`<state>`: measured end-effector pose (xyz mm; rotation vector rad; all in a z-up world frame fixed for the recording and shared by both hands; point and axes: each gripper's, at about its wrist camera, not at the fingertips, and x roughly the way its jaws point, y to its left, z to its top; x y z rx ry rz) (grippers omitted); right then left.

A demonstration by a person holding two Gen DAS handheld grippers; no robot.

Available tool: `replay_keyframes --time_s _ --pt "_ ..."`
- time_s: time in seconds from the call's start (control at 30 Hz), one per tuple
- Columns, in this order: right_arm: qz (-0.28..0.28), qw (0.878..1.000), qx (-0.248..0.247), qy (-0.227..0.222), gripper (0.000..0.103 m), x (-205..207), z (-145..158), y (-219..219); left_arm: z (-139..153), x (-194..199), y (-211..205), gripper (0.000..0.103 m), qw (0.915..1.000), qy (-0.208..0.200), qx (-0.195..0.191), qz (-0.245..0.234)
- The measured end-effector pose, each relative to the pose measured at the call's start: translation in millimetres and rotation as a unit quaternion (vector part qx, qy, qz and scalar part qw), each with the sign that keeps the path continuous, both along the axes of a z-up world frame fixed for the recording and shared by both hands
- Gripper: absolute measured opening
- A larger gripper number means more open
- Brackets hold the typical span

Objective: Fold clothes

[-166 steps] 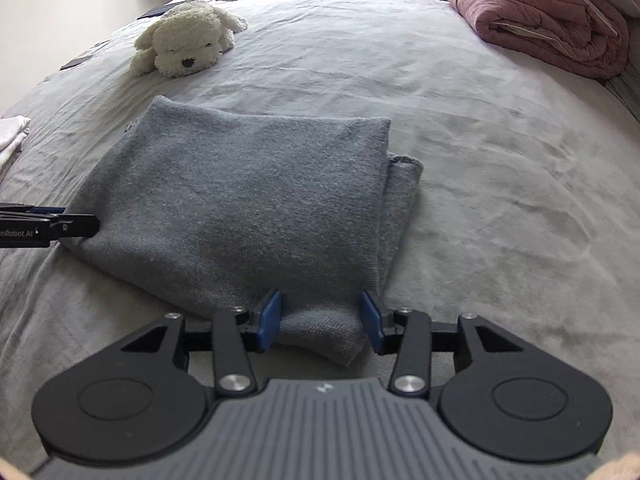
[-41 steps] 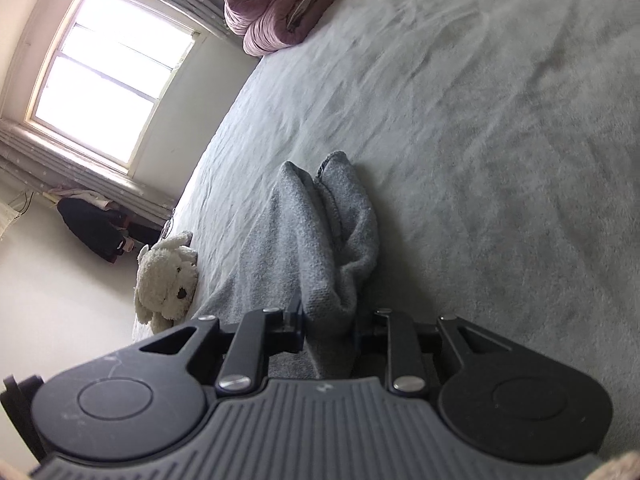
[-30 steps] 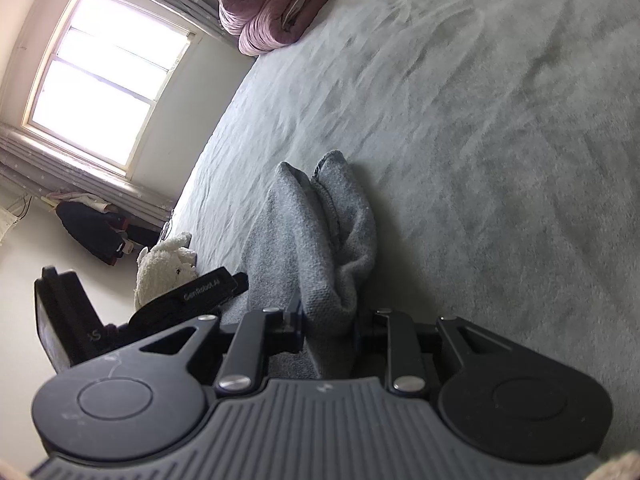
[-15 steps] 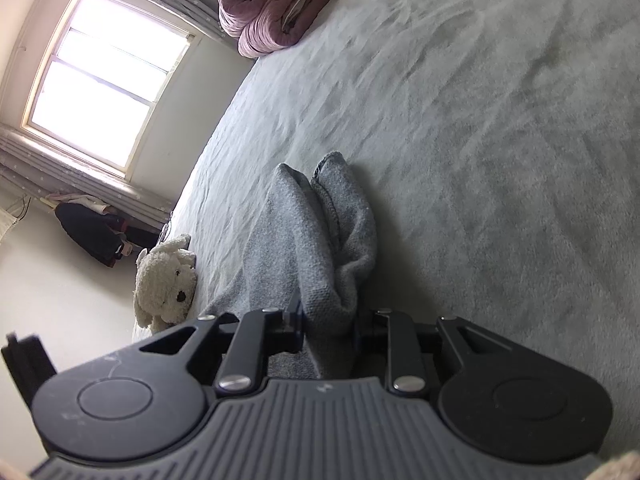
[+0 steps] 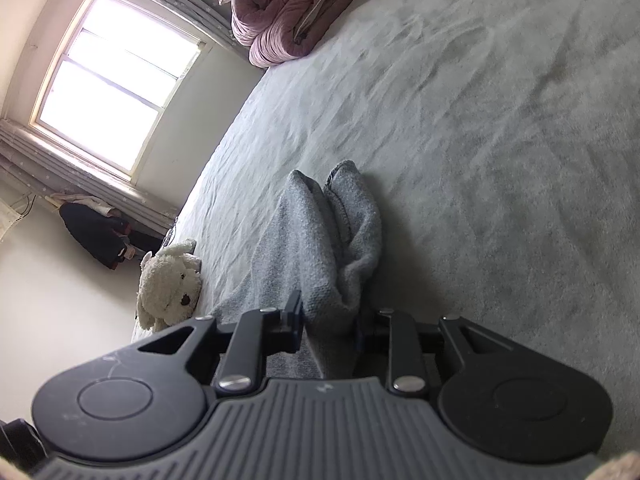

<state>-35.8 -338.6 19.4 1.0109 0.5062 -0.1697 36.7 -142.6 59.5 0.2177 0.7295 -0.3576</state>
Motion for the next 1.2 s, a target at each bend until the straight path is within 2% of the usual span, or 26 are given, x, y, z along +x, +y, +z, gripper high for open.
replay_keyframes --time_s 0.1,0.17,0.27,0.4,0.6,0.8,0.97,1.1,1.17,1.2 --pt "0.000 1.000 -0.009 -0.003 0.025 -0.9 1.8 2.6 3.2 -13.4 6.5 0.059 0.9998 0.004 -0.015 -0.013" --pt "0.000 1.000 -0.016 -0.004 0.025 -1.5 2.9 4.4 -2.5 -14.4 3.7 0.060 0.9998 -0.001 -0.004 -0.017" --pt "0.000 1.000 -0.026 -0.007 0.024 -2.5 4.6 7.1 -15.5 -9.7 3.9 0.062 0.9999 0.003 -0.009 -0.008" --pt "-0.001 0.999 -0.038 -0.010 0.027 -3.7 6.9 10.7 -16.0 -14.8 -0.7 0.062 0.9997 -0.014 0.006 -0.017" --pt "-0.023 1.000 0.009 0.003 0.029 -6.6 -9.0 0.8 -17.4 -14.3 4.3 0.062 0.9998 -0.010 -0.004 -0.019" --pt "-0.021 0.999 0.040 -0.014 0.029 -2.7 -14.6 -8.8 -18.1 -14.6 3.7 0.063 0.9998 -0.009 -0.006 -0.015" --pt "-0.025 0.999 0.039 -0.007 0.030 3.8 -21.8 -16.6 -18.4 -14.5 4.4 0.063 0.9998 -0.007 -0.010 -0.014" --pt "-0.025 1.000 0.006 -0.016 0.030 4.5 -13.9 -13.1 -18.8 -15.1 4.6 0.063 0.9998 -0.007 -0.011 -0.015" --pt "-0.022 0.999 -0.023 -0.025 0.021 4.8 -8.0 -10.0 -18.9 -14.3 4.8 0.064 0.9998 -0.007 -0.011 -0.014" --pt "-0.016 0.999 -0.033 -0.031 0.021 5.4 -4.7 -7.7 -19.0 -14.2 4.7 0.064 0.9998 -0.007 -0.012 -0.013"
